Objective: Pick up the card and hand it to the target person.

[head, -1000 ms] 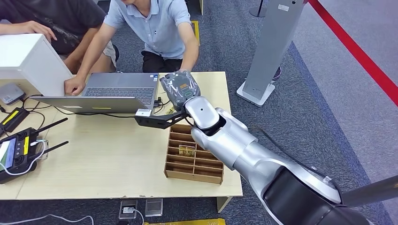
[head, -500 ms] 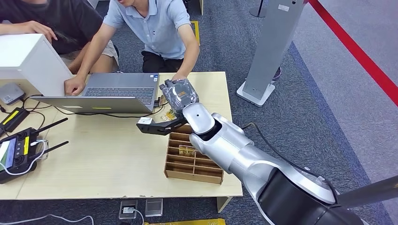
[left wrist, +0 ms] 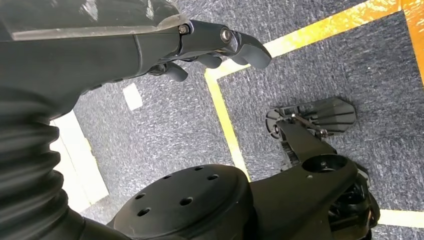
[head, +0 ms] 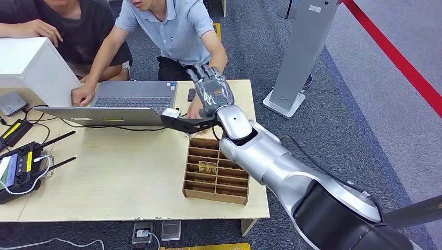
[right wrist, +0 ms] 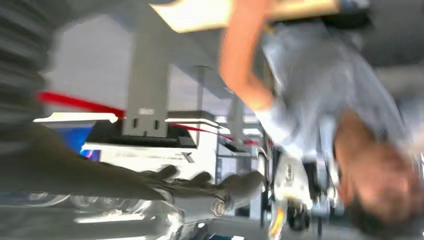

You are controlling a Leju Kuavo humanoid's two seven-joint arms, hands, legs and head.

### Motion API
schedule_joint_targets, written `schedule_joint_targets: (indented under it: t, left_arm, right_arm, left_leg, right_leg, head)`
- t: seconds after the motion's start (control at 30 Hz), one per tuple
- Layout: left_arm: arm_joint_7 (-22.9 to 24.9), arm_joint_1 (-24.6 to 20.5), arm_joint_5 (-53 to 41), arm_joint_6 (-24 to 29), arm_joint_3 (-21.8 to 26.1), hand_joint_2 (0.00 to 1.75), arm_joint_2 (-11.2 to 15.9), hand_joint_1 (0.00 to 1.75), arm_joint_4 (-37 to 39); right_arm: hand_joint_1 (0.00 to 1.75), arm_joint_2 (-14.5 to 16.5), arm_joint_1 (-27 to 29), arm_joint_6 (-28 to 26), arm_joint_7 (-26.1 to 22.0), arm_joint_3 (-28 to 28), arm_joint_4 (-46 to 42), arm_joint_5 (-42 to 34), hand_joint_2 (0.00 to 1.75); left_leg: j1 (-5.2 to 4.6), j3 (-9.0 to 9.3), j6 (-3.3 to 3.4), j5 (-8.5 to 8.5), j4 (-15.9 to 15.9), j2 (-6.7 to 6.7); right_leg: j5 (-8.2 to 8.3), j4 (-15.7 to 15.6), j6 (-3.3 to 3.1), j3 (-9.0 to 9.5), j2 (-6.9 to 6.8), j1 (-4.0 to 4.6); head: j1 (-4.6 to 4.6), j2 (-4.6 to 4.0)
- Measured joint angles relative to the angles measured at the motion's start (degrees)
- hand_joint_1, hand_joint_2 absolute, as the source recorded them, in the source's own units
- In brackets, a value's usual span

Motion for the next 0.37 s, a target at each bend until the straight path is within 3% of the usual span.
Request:
schedule_joint_targets:
  t: [0.17,0.37]
  left_arm:
    - [0.1,0.9,1.4,0.8,0.0,1.75,0.0,0.0,0.0]
    - [0.3,1.2,2.8,1.3,0.0,1.75,0.0,0.0,0.0]
  right_arm:
    - [0.0,-6.2,0.3,-6.2,2.1,-6.9,-11.3,-15.7,1.75]
    - [0.0,-12.7,7.4,-11.9,-0.5,-14.7,-29.7,-28.5,1.75]
  left_leg:
    - [-0.01,0.01,0.0,0.0,0.0,-0.01]
    - [0.0,0.02,0.01,-0.02,0.0,-0.01]
  right_leg:
    - [0.01,0.0,0.01,0.0,0.0,-0.01]
    - [0.01,-0.1,0.01,0.0,-0.01,0.0]
  head:
    - [0.04,0.0]
    - [0.01,0.0]
